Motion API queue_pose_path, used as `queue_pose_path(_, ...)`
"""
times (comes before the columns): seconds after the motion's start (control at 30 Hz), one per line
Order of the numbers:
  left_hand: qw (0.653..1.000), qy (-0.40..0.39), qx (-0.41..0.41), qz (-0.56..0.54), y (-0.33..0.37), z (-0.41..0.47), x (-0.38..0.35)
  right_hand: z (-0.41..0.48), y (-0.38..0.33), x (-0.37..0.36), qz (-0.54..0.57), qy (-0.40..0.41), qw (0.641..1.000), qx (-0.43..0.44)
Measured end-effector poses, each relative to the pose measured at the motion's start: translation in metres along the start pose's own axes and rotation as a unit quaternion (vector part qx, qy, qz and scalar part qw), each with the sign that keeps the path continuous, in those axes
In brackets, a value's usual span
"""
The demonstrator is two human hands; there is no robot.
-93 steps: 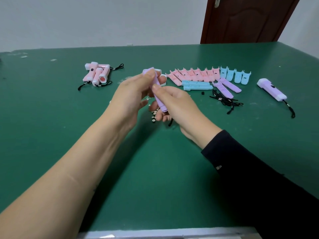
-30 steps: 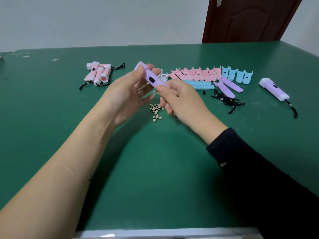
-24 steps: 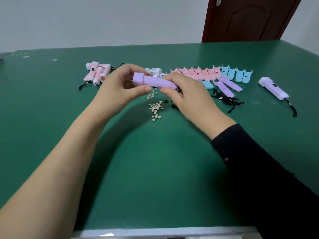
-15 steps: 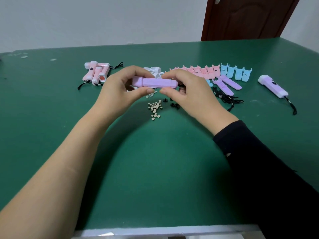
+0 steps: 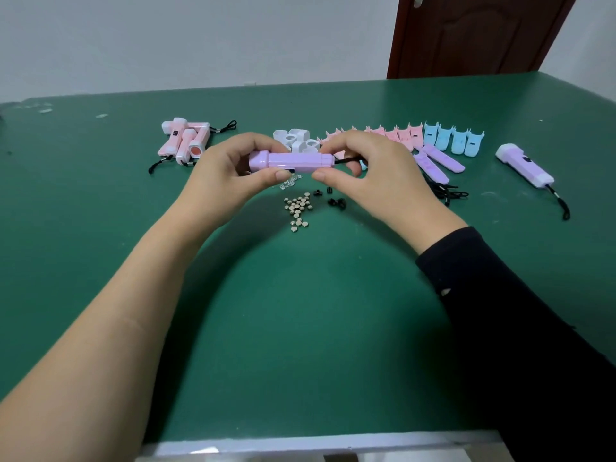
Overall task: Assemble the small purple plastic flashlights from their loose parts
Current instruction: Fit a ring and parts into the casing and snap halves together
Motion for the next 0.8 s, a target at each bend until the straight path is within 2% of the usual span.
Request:
queue_pose_path(0.17, 0.999, -0.012, 0.029, 0.008, 0.000, 0.000, 0.001, 0.002, -0.003, 0.001, -0.005, -0.011, 1.000, 0.002)
queue_pose_path(0.27, 0.998, -0.017, 0.053, -0.015, -0.001, 0.001, 0.001, 0.002, 0.002, 0.001, 0.053, -0.031, 0.998, -0.029)
queue_pose_path(0.5, 0.978, 0.039, 0.112, -0.173, -0.007, 0.003, -0.007, 0.002, 0.010, 0.000, 0.160, -0.054, 0.982, -0.087)
queue_pose_path(0.6, 0.982, 0.042, 0.111, -0.150, -0.005, 0.003, -0.008, 0.002, 0.012, -0.001, 0.137, -0.071, 0.984, -0.094)
queue_pose_path(0.73, 0.993, 0.065, 0.056, -0.079, 0.008, 0.003, -0.011, 0.001, 0.010, -0.004, 0.008, -0.098, 0.993, -0.066)
queue_pose_path(0.8, 0.996, 0.062, 0.024, -0.058, 0.016, 0.002, -0.015, 0.000, 0.003, -0.006, 0.018, -0.095, 0.995, -0.036)
Point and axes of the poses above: each hand's wrist, its own z-axis towards the middle knuckle, its own x-axis out of the back of the hand, y = z × x, the point moved 3 cm from there along z, towards the middle knuckle, and after that the axes turned 13 degrees about -z, right-handed, at the moved point
